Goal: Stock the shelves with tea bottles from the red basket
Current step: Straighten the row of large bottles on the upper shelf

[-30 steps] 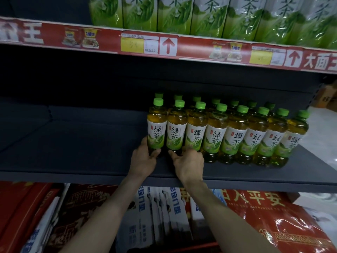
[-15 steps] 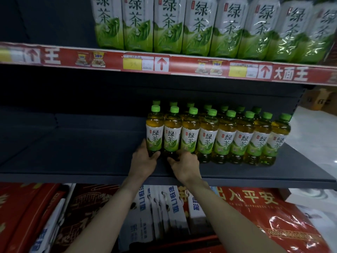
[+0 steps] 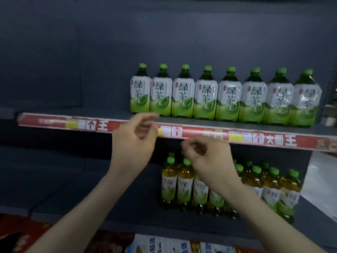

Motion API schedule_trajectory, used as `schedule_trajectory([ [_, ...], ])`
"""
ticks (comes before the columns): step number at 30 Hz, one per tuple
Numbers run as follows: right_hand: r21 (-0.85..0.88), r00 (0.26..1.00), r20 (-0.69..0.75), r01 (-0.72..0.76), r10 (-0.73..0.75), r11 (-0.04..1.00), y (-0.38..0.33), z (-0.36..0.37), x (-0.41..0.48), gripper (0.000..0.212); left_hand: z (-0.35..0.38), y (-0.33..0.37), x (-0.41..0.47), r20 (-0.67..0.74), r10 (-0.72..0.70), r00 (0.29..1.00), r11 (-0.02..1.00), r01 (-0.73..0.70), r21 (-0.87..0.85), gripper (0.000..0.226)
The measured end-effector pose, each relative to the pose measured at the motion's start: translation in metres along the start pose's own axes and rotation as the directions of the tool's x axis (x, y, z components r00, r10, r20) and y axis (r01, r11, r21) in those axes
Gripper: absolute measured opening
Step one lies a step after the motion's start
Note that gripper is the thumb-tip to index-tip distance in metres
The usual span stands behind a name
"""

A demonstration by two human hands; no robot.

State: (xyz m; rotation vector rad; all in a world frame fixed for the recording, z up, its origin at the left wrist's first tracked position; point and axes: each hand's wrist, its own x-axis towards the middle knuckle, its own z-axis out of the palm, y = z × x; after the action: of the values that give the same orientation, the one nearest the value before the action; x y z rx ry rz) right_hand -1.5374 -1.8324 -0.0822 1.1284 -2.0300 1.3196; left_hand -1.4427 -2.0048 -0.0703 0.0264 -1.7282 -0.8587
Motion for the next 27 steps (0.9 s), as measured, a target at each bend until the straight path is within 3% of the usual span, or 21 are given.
schedule_trajectory([
  [3, -0.046, 0.993, -0.081, 0.086, -0.090, 0.995, -0.014, -0.006, 0.058, 0.008, -0.010, 0.002, 0.065, -0.051, 0.016, 0.999, 0.998, -0.012, 0.061, 0.030],
  [6, -0.245, 0.992, -0.064, 0.086, -0.104, 0.966, 0.001, 0.005, 0.118, 0.022, -0.007, -0.027, 0.129, 0.017, -0.149, 0.989, 0.975, 0.145, 0.166, 0.061],
  [11, -0.564, 0.989, 0.146, 0.078, 0.007, 0.822, 0.028, 0.032, 0.185, 0.068, 0.003, -0.093, 0.197, 0.166, -0.559, 0.812, 0.804, 0.482, 0.348, 0.123],
  [14, -0.634, 0.991, 0.132, 0.087, -0.003, 0.769, 0.037, 0.044, 0.208, 0.087, 0.010, -0.122, 0.217, 0.202, -0.614, 0.763, 0.768, 0.518, 0.378, 0.141],
  [18, -0.691, 0.991, 0.121, 0.126, -0.059, 0.711, 0.048, 0.052, 0.227, 0.096, 0.020, -0.159, 0.234, 0.330, -0.623, 0.709, 0.782, 0.565, 0.262, 0.149],
  [22, -0.765, 0.978, 0.189, 0.205, -0.092, 0.611, 0.054, 0.058, 0.234, 0.097, 0.042, -0.227, 0.260, 0.381, -0.523, 0.762, 0.852, 0.475, 0.219, 0.139],
  [27, -0.781, 0.981, 0.171, 0.193, -0.094, 0.594, 0.050, 0.068, 0.239, 0.094, 0.036, -0.179, 0.239, 0.289, -0.535, 0.794, 0.835, 0.445, 0.323, 0.121],
])
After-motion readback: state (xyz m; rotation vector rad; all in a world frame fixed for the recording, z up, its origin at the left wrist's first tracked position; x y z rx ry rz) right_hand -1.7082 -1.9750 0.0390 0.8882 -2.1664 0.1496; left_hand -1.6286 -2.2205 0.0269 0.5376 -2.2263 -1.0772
